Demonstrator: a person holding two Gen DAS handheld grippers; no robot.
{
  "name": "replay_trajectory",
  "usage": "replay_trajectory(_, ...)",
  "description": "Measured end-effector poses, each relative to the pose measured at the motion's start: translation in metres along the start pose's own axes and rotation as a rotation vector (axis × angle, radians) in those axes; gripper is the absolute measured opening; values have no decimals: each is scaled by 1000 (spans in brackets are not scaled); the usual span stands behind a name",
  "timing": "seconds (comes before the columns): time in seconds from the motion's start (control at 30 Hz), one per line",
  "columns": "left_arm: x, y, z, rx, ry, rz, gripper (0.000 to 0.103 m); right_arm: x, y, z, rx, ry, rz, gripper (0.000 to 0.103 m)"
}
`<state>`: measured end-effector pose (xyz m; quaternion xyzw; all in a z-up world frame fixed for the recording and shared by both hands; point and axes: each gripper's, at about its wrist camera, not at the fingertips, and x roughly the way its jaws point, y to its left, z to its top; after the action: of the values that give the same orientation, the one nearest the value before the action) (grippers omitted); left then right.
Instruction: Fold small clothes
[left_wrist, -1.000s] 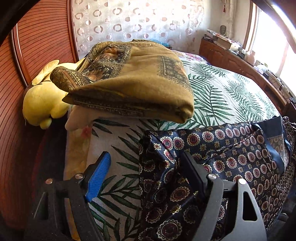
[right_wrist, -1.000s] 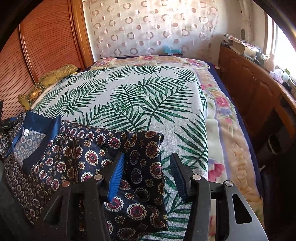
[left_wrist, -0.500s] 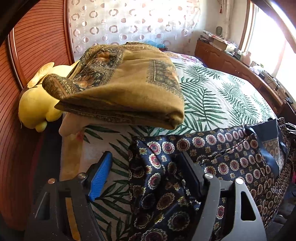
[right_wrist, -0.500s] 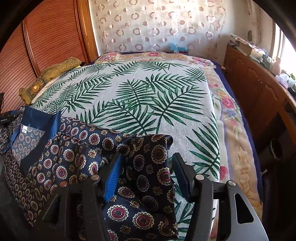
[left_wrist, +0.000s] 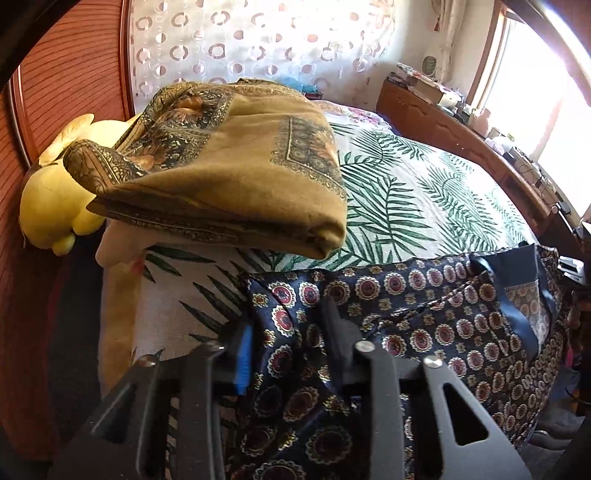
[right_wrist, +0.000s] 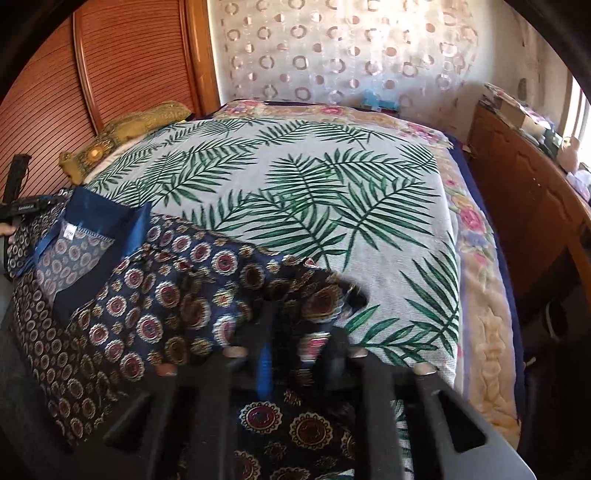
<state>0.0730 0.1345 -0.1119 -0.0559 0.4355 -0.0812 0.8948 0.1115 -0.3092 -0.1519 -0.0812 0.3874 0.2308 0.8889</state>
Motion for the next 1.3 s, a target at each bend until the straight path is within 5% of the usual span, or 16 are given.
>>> replay_trajectory(0.07,-6,-3,0,4,-13,-9,8,-3,2,-3,2,-9,4,7)
replay_trajectory(0.13,-16,-8,-1,20,-38,-13,5,-11,10,-6,-21,-28,13,6)
replay_trajectory(0.33,-67,-24,4,10,-161,-107,4,-58,24,-2,-44,-134,4,6)
replay_trajectory(0.67,-171,-63,46,97,-417,-158,4,-171,41,44,-117,-380,-50,5)
replay_trajectory(1.07,-278,-68,112,143,-681,-65,4,-303,43,112,-185,-638,-139,5)
replay_trajectory(1.3,-265,-47,169,119,-710,30,4,-305,24,167,-165,-648,-231,5)
